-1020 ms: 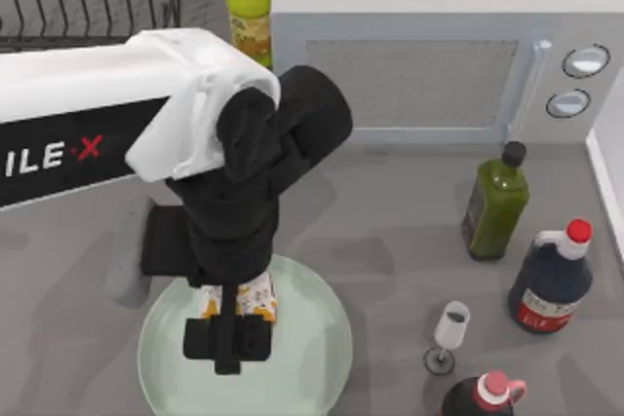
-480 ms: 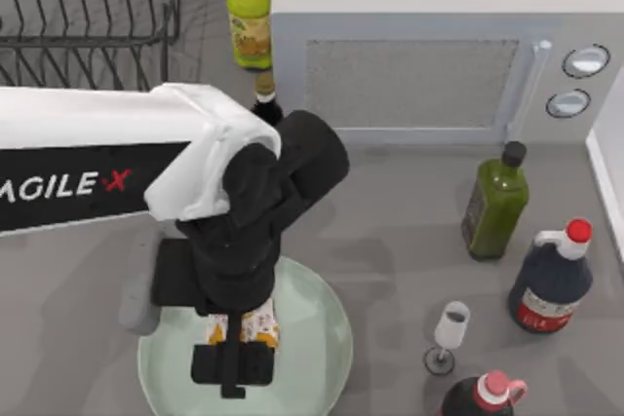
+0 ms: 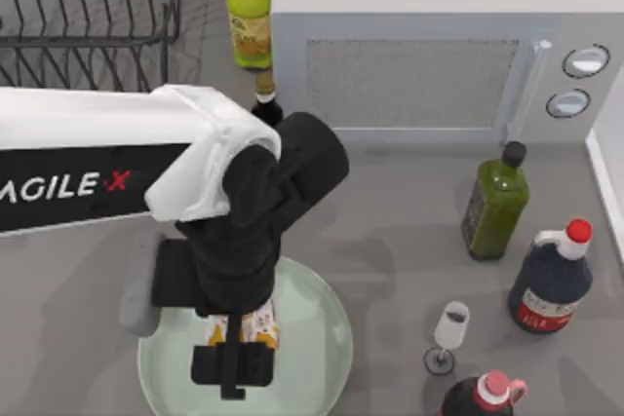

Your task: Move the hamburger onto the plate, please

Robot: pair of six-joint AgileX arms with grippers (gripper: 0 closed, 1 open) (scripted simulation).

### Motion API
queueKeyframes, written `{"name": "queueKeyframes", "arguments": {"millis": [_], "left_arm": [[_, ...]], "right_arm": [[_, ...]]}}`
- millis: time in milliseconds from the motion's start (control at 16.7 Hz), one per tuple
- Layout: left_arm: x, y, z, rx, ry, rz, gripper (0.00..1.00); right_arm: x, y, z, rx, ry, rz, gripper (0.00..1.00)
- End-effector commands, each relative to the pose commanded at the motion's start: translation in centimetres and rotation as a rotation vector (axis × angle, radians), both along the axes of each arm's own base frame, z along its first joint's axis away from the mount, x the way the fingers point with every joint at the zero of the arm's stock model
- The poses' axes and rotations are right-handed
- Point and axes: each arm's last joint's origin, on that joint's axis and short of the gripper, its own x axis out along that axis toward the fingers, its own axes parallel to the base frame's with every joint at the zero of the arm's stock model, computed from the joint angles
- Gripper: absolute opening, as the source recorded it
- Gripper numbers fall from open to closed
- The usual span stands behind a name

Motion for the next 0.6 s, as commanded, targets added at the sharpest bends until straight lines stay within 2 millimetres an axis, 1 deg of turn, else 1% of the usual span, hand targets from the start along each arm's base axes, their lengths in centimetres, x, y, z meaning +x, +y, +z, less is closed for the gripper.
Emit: {"name": "queueKeyframes", "arguments": {"millis": [540, 600], "left_arm": [[0.00, 0.00, 0.00, 0.000, 0.000, 0.000, 0.98], [0.00, 0.00, 0.00, 0.000, 0.000, 0.000, 1.00]], "right_arm": [[0.00, 0.00, 0.00, 0.000, 0.000, 0.000, 1.00], [0.00, 0.00, 0.00, 0.000, 0.000, 0.000, 1.00]]}}
